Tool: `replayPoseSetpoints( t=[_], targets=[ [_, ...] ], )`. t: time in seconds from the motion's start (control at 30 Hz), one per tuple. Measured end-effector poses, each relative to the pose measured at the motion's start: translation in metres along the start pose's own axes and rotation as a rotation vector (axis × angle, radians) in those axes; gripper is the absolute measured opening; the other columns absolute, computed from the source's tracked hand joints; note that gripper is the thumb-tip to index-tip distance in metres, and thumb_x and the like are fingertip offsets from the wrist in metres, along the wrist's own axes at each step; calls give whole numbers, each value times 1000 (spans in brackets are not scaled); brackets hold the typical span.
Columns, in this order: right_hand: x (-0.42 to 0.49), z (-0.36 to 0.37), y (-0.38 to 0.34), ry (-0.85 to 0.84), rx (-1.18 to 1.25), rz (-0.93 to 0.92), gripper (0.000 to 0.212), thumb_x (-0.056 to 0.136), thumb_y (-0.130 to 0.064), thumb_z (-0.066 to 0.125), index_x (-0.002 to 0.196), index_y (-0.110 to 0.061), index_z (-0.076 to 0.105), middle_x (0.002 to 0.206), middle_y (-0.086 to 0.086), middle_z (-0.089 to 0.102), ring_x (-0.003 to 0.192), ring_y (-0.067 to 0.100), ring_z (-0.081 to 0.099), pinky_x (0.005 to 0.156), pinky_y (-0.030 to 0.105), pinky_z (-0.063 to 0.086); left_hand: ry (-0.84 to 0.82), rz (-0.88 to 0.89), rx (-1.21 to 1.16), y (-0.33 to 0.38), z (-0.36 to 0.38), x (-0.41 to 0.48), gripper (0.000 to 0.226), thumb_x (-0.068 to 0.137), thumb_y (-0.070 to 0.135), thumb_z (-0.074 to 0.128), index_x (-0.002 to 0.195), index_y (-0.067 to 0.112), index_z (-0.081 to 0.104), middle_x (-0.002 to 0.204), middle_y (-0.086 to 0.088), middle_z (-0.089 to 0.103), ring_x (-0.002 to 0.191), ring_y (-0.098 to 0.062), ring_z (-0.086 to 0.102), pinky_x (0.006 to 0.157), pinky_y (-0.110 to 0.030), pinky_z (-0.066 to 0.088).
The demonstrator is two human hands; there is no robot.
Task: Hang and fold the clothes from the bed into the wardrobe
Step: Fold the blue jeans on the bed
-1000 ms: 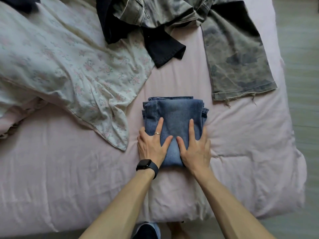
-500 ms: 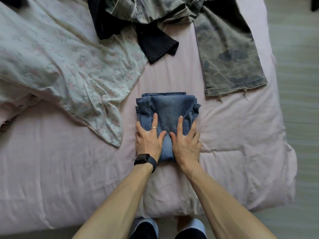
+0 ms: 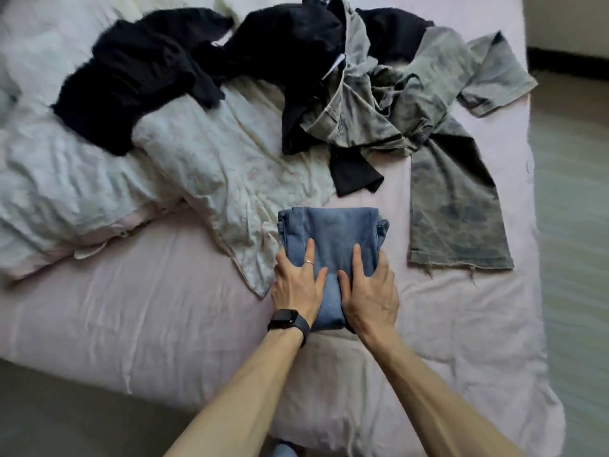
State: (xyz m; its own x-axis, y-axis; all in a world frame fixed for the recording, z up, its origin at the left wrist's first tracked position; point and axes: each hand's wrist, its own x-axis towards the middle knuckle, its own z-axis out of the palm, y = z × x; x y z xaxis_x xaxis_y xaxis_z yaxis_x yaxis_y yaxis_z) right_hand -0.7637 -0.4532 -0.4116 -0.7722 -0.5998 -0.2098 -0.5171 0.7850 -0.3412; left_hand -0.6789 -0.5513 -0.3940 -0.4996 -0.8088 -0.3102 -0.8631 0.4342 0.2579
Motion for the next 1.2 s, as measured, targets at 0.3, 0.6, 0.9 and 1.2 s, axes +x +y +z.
replayPoseSetpoints(
  t=[0.3,0.6,0.9,1.2],
  targets=[
    [21,-163,-176,216,138,-467,56,97,-41,60,149,-25,47,147,28,39,108,46,54,76,48,54,484,-172,-50,-20,-234,-20,66,97,54,50,156,36,25,150,-19,23,118,-36,52,83,-42,53],
    [-152,-300,-452,374,427,-1086,51,98,-45,57,147,-31,48,144,26,41,106,45,56,73,46,55,1125,-460,16,-172,-496,-206,63,94,49,60,151,30,41,144,-22,34,118,-39,51,87,-47,53],
    [-471,-334,-582,240,834,-1534,54,97,-47,56,148,-36,44,146,25,37,110,44,54,73,49,54,1519,-875,317,-298,-582,-523,64,88,52,65,146,35,45,141,-16,37,99,-33,63,64,-40,56],
    [-776,-318,-594,-200,1039,-1919,53,99,-49,53,149,-37,42,151,23,35,120,40,52,77,51,56,1577,-1379,541,-362,-554,-804,65,92,56,57,151,39,36,144,-16,32,105,-37,60,76,-46,57]
  ],
)
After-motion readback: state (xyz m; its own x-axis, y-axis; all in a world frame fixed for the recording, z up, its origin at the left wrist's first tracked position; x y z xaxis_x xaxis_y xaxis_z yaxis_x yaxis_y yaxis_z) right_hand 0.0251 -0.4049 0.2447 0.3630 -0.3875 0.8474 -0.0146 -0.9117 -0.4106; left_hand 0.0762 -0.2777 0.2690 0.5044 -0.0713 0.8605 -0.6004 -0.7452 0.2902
